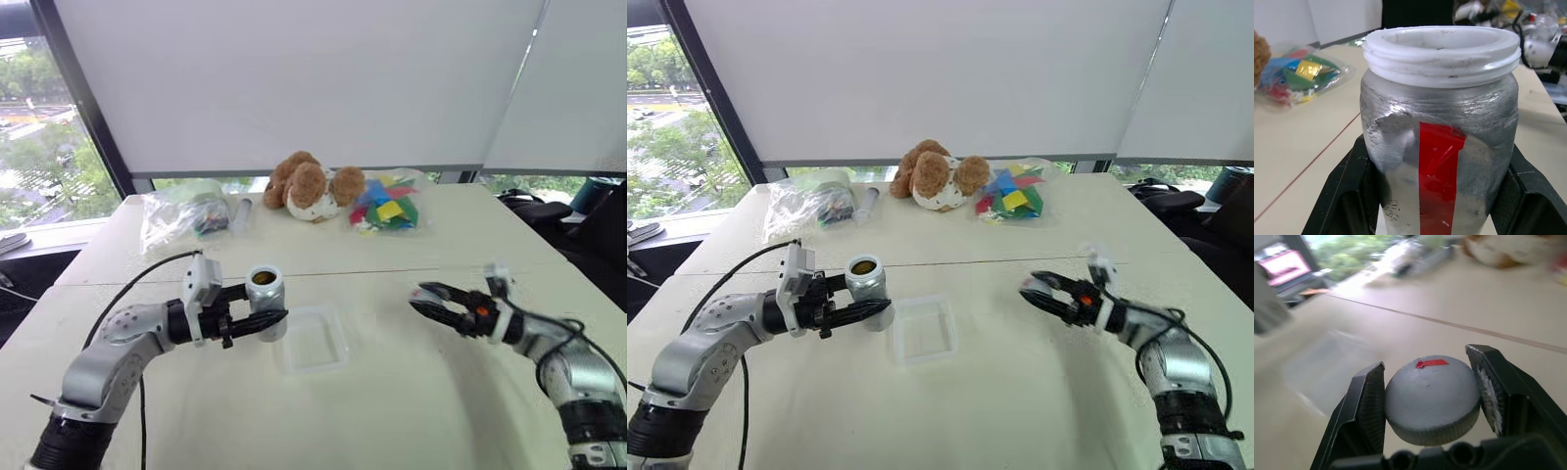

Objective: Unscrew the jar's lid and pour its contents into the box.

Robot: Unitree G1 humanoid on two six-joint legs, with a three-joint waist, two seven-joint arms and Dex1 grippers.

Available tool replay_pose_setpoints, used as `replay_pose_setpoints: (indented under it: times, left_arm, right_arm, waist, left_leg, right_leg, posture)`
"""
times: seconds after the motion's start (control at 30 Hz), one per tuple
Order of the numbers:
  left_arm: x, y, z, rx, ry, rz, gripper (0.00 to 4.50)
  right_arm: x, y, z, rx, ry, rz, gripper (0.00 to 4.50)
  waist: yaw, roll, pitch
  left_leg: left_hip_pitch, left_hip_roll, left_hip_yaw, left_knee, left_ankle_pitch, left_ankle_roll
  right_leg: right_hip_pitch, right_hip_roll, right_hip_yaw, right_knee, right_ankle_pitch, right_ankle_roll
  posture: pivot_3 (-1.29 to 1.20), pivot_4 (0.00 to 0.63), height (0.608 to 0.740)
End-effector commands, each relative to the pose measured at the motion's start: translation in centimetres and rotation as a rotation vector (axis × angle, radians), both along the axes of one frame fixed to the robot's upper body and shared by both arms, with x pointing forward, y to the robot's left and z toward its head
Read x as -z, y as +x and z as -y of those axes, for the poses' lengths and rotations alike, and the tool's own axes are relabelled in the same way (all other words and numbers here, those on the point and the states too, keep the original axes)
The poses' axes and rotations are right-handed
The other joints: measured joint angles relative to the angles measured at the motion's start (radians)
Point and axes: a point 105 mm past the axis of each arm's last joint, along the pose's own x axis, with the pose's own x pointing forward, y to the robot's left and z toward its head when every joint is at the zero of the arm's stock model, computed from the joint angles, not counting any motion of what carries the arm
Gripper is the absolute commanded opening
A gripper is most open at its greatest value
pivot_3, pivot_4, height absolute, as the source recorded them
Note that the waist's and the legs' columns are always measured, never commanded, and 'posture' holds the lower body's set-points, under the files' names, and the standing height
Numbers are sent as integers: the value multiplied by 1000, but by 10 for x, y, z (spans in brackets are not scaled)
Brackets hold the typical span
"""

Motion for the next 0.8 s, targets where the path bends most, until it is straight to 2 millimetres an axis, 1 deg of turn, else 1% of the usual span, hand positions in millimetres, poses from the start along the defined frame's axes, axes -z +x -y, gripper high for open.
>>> replay_pose_setpoints:
  times: [0.03, 0.13, 0.17, 0.23, 0.27, 0.3, 0.33, 0.4, 0.43, 0.5, 0.53, 0.6, 0.67, 0.73, 0.8]
  left_arm:
    - [-11, 3, -9, -18, -9, 38, 2164]
    - [-13, 5, -10, -24, -22, 22, 2164]
    - [-12, 5, -10, -24, -20, 15, 2164]
    - [-11, 4, -11, -23, -14, 8, 2164]
    - [-10, 4, -12, -26, -9, 7, 2164]
    - [-10, 5, -13, -32, -1, 14, 2164]
    - [-10, 6, -14, -39, 6, 24, 2164]
    - [-11, 8, -16, -53, 14, 46, 2164]
    - [-12, 10, -17, -63, 20, 52, 2164]
    - [-11, 17, -21, -107, 74, 80, 2164]
    - [-10, 19, -23, -127, 103, 89, 2164]
    - [-8, 25, -27, -176, 166, 160, 2164]
    - [-3, 29, -29, -218, 261, 251, 2164]
    - [1, 31, -26, -237, 327, 340, 2164]
    - [0, 36, -21, -274, 356, 418, 2164]
  right_arm:
    - [6, 2, 21, 90, -63, 89, 2259]
    - [22, 3, 35, 180, -14, 46, 2259]
    - [27, 3, 38, 197, 23, 0, 2259]
    - [26, 2, 42, 215, 66, -2, 3306]
    - [25, 0, 43, 215, 78, 3, 3614]
    - [21, -2, 44, 213, 83, 21, 4092]
    - [17, -4, 46, 209, 88, 29, 4415]
    - [10, -8, 46, 194, 79, 54, 4415]
    - [2, -12, 44, 177, 69, 81, 4415]
    - [-25, -24, 32, 89, 9, 172, 4415]
    - [-35, -30, 25, 53, -11, 199, 4415]
    - [-48, -41, 3, -50, -43, 216, 4415]
    - [-53, -54, -20, -149, -69, 202, 4415]
    - [-51, -67, -40, -230, -110, 184, 4415]
    - [-48, -74, -51, -261, -130, 182, 4415]
  waist:
    - [1, 0, 0]
    - [3, 0, 0]
    - [4, 0, 0]
    - [5, 0, 0]
    - [5, 0, 0]
    - [5, 0, 0]
    - [6, 0, 0]
    - [7, 0, 0]
    - [8, 0, 0]
    - [10, 1, 1]
    - [10, 1, 1]
    - [11, 2, 1]
    - [9, 2, 1]
    - [12, 2, 1]
    - [14, 2, 1]
  left_leg:
    - [0, 0, 0, 0, 0, 0]
    - [0, 0, 0, 0, 0, 0]
    - [0, 1, 0, 0, 0, 0]
    - [0, 1, -1, 0, 0, 0]
    - [0, 1, -1, 0, 0, 0]
    - [0, 1, -1, 0, 0, 0]
    - [0, 1, -1, 0, 0, 0]
    - [0, 2, -2, 0, 0, 0]
    - [0, 2, -2, 0, 0, 0]
    - [0, 1, -2, 0, 0, 0]
    - [0, 1, -2, 0, 0, 0]
    - [0, 1, -2, 1, 0, 0]
    - [0, 2, -2, 0, 0, 0]
    - [0, 2, -3, 0, 0, 0]
    - [0, 2, -3, 0, 0, 0]
  right_leg:
    - [0, 0, 0, 0, 0, 0]
    - [0, 0, 0, 0, 0, 0]
    - [1, 0, 0, 0, 0, 0]
    - [1, 0, 1, 0, 0, 0]
    - [1, 0, 1, 0, 0, 0]
    - [1, 0, 1, 0, 0, 0]
    - [1, 0, 1, 0, 0, 0]
    - [1, 0, 1, 0, 0, 0]
    - [1, 0, 1, 0, 0, 0]
    - [1, 0, 1, 0, 0, 0]
    - [1, 0, 1, 0, 0, 0]
    - [1, 0, 1, 0, 0, 0]
    - [1, 0, 1, 0, 0, 0]
    - [1, 0, 1, 0, 0, 0]
    - [1, 0, 0, -1, 0, 0]
  posture:
    - [0, 150, 740]
    - [0, 150, 740]
    - [0, 150, 740]
    - [0, 150, 740]
    - [0, 150, 740]
    - [0, 150, 740]
    - [0, 150, 740]
    - [0, 150, 740]
    - [0, 150, 740]
    - [0, 150, 740]
    - [0, 150, 740]
    - [0, 150, 740]
    - [0, 150, 740]
    - [0, 150, 740]
    - [0, 150, 740]
